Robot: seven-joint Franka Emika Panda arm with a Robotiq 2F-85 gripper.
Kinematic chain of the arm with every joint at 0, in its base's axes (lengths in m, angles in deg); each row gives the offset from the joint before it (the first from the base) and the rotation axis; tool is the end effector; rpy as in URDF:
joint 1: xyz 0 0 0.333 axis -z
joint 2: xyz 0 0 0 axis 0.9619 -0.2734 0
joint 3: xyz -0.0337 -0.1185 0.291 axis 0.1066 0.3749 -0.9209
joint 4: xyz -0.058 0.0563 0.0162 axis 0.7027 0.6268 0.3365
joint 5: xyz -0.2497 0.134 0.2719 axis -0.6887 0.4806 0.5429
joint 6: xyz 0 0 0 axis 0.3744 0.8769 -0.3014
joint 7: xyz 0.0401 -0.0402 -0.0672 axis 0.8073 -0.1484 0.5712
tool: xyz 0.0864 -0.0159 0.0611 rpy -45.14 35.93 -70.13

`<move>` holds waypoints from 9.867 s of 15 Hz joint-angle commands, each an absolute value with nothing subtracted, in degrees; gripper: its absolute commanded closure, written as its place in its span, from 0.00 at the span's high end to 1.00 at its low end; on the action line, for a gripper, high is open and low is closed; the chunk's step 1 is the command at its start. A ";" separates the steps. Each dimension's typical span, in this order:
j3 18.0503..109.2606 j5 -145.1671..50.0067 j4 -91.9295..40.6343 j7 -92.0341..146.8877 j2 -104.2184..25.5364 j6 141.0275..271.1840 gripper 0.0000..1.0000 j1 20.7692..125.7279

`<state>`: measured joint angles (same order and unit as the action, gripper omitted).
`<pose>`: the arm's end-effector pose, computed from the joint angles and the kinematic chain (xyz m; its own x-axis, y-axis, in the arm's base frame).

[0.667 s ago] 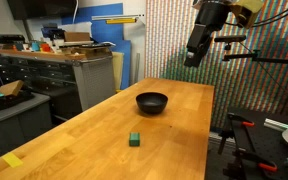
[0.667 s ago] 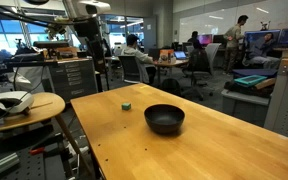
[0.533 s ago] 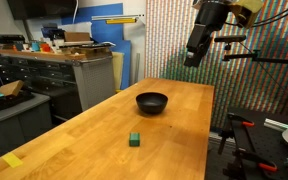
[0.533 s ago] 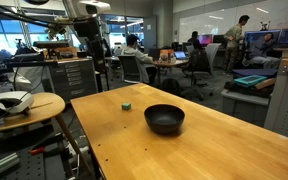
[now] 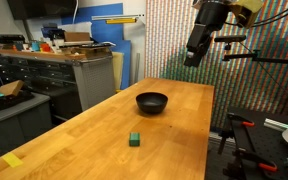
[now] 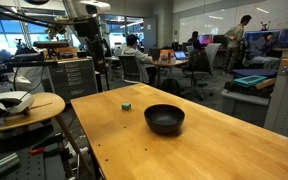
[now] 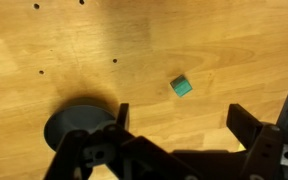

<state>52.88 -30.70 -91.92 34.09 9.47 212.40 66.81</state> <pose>0.3600 0.0878 0.3999 0.9667 -0.1454 0.2106 -0.1088 -0.9783 -0.1761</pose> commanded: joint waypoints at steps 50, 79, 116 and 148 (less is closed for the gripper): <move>55.98 -43.61 -49.75 94.55 -53.44 218.10 1.00 57.21; 56.83 -41.82 -50.97 89.12 -50.95 218.07 0.18 57.02; 66.05 -44.10 -56.09 81.58 -49.56 226.83 0.18 69.83; 62.48 -52.82 -65.17 70.02 -28.47 215.81 1.00 65.61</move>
<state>63.70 -50.66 -62.05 71.36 -33.77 217.51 65.70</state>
